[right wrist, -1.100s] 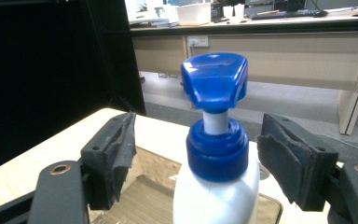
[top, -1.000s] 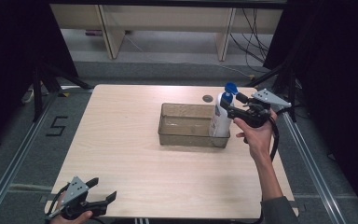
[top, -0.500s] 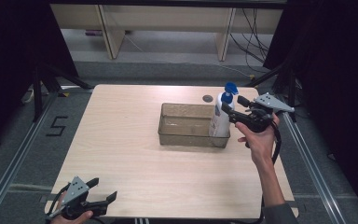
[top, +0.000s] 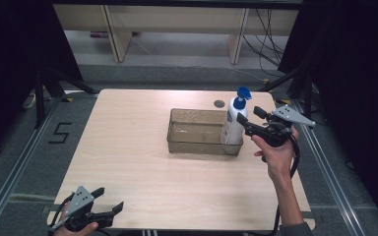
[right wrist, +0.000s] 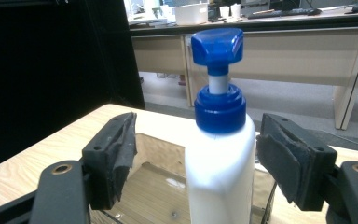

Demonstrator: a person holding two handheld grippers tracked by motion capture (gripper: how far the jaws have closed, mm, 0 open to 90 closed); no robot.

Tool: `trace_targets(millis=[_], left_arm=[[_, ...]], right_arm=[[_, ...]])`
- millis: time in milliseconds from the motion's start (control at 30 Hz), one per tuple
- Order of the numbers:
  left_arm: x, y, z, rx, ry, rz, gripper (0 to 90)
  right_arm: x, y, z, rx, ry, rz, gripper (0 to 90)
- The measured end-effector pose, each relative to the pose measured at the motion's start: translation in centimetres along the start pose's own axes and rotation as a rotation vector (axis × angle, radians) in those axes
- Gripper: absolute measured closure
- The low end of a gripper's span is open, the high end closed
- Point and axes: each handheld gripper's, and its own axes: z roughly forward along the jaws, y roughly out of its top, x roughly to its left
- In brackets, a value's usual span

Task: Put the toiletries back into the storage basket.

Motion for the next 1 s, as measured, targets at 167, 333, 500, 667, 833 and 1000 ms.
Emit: trace_targets(millis=[167,333,500,667,833,1000], left_arm=[[0.0,0.0,0.0,0.003,0.002,0.006,14.9],[0.0,0.0,0.0,-0.003,-0.001,-0.003,14.9],[0.0,0.0,0.0,0.003,0.000,0.007,14.9],[0.0,0.0,0.1,-0.001,-0.008,0.008,14.9],[0.0,0.0,0.0,0.002,0.003,-0.001,14.8],[0.0,0.0,0.0,-0.004,0.001,-0.004,14.9]], right_arm=[[0.0,-0.5,-0.4,0.013,-0.005,-0.001,28.9],[0.0,-0.6,-0.6,0.023,-0.006,0.003,28.9],[0.1,-0.7,-0.6,0.029,-0.009,-0.006,28.9],[0.5,-0.8,-0.9,0.015,-0.005,0.010,28.8],[1.0,-0.9,-1.3,0.024,-0.012,0.016,28.8],[1.3,-1.1,-1.8,0.029,-0.021,-0.012,28.7]])
